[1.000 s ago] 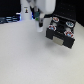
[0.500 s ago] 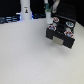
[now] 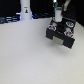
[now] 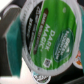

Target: Open the kcup holder, insert the kcup into the holder, and close the kcup holder

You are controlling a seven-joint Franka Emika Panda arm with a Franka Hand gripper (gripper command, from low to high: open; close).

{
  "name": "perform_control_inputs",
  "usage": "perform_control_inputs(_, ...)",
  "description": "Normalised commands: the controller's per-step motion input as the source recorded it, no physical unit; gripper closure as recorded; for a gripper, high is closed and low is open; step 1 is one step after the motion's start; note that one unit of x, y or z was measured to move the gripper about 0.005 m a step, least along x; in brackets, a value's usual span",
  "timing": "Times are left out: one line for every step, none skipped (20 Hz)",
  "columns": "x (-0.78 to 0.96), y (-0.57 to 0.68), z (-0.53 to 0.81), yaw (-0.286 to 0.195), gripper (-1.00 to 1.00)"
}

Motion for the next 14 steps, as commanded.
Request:
perform_control_inputs(0.08,0.55,-0.01,0.073,1.0)
perform_control_inputs(0.05,0.51,-0.06,0.075,1.0)
perform_control_inputs(0.05,0.48,-0.09,0.087,1.0)
perform_control_inputs(0.02,0.41,-0.1,0.099,1.0)
perform_control_inputs(0.01,0.38,-0.13,0.109,1.0)
perform_control_inputs(0.0,0.38,-0.14,0.111,1.0)
perform_control_inputs(0.0,0.36,-0.15,0.114,1.0)
perform_control_inputs(0.0,0.28,-0.17,0.116,1.0)
perform_control_inputs(0.01,0.16,-0.22,0.106,1.0)
perform_control_inputs(0.04,0.1,-0.22,0.078,1.0)
perform_control_inputs(0.05,0.0,-0.22,0.056,1.0)
perform_control_inputs(0.03,0.0,-0.23,0.052,1.0)
perform_control_inputs(0.02,0.0,-0.23,0.048,1.0)
perform_control_inputs(0.02,0.0,-0.22,0.015,1.0)
